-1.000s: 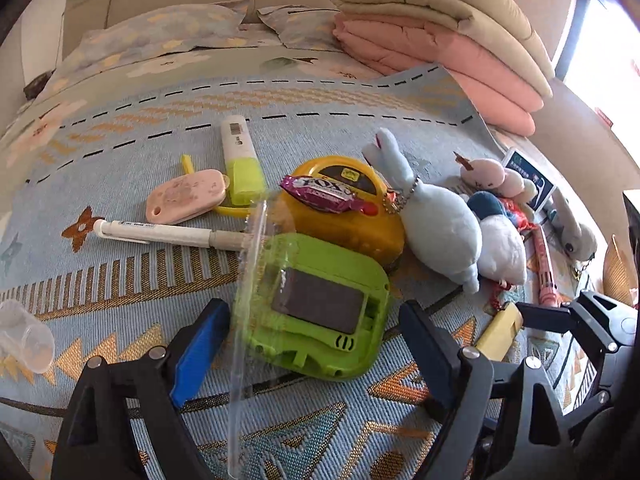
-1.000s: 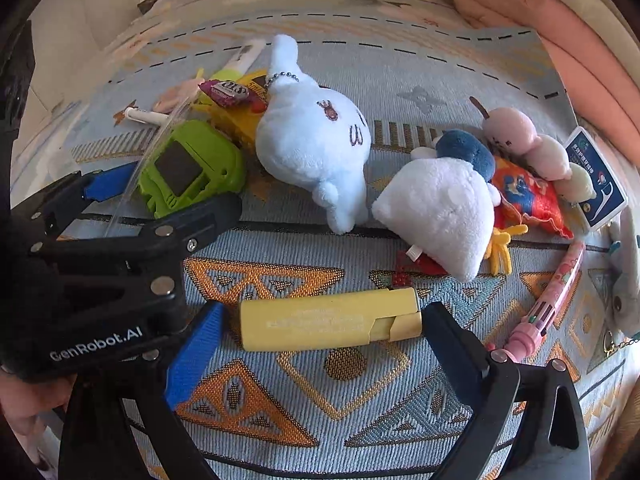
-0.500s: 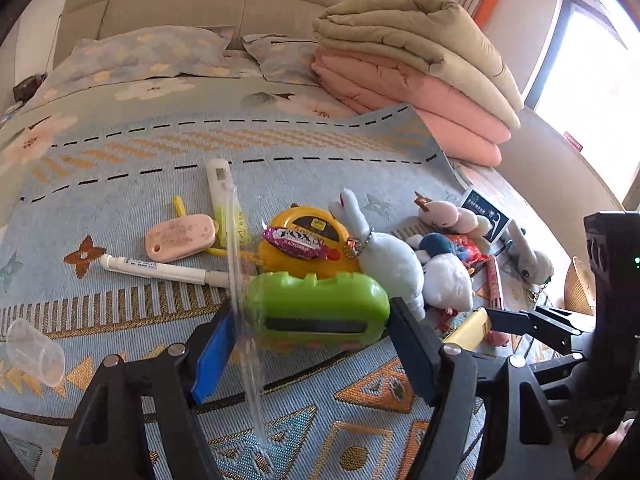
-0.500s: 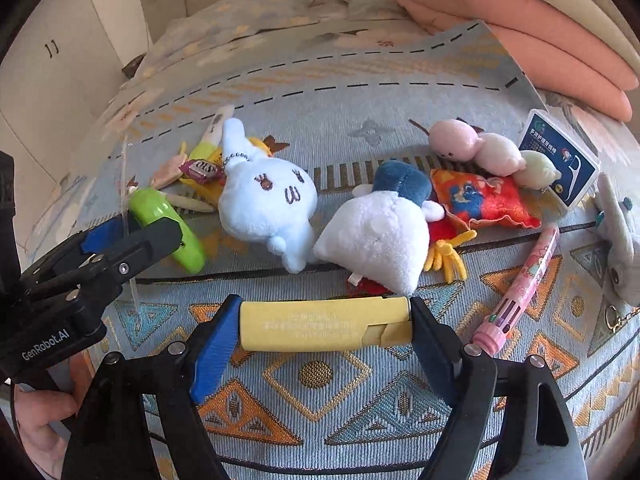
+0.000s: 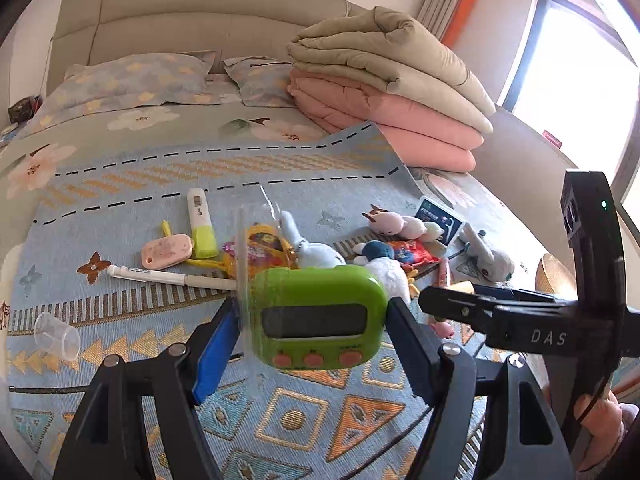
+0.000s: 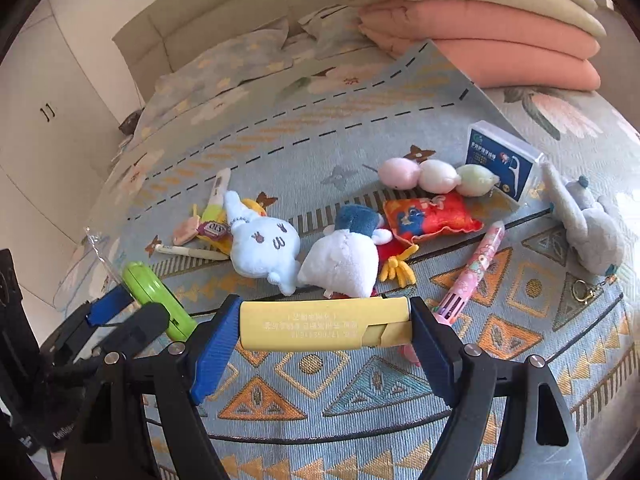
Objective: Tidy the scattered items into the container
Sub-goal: 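Carry the green timer with the left tool while the right tool carries the yellow box to the basket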
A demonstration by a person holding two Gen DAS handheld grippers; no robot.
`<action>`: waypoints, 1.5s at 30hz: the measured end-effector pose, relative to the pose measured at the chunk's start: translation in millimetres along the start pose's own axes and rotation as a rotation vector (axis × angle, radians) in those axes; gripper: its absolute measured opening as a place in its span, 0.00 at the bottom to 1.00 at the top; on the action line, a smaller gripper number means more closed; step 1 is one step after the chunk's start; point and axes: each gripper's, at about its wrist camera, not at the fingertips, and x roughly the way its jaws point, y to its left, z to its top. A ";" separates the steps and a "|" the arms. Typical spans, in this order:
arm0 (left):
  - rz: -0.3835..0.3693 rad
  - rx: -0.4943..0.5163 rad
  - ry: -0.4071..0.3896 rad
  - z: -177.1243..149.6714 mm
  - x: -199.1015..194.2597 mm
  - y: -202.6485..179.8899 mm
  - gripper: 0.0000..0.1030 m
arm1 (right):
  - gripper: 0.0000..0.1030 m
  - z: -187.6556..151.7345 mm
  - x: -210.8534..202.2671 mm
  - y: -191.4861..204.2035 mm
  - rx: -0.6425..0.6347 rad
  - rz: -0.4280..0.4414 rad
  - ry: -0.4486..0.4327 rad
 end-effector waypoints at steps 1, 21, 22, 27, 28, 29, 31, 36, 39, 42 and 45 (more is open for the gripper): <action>-0.001 0.018 -0.005 2.3 -3.2 -9.5 0.69 | 0.78 3.7 -9.0 -0.9 0.005 0.003 -0.014; -0.408 0.253 -0.027 26.1 13.7 -239.9 0.68 | 0.78 -19.9 -178.5 -191.2 0.154 -0.310 -0.194; -0.422 0.261 -0.014 24.5 20.7 -249.7 0.68 | 0.78 -21.0 -184.1 -203.4 0.176 -0.324 -0.200; -0.475 0.302 0.032 16.9 45.8 -293.5 0.68 | 0.78 -27.9 -203.0 -262.7 0.279 -0.400 -0.213; -0.486 0.308 0.034 18.1 48.8 -301.2 0.68 | 0.78 -29.6 -205.4 -273.4 0.299 -0.410 -0.213; -0.498 0.314 0.033 20.6 51.3 -308.3 0.68 | 0.78 -31.9 -206.7 -283.4 0.319 -0.418 -0.213; -0.529 0.325 0.024 26.1 53.6 -323.4 0.68 | 0.78 -37.4 -207.7 -302.0 0.360 -0.424 -0.210; -0.613 0.327 0.015 38.9 66.0 -363.0 0.68 | 0.78 -50.5 -200.7 -336.5 0.467 -0.425 -0.175; -0.652 0.320 0.052 32.9 86.0 -383.9 0.68 | 0.79 -57.5 -192.9 -350.0 0.505 -0.442 -0.140; -0.667 0.307 0.082 20.3 103.8 -400.0 0.68 | 0.79 -64.0 -189.1 -358.5 0.519 -0.471 -0.127; -0.695 0.280 0.114 9.7 121.0 -408.4 0.68 | 0.79 -67.1 -183.1 -364.9 0.515 -0.506 -0.107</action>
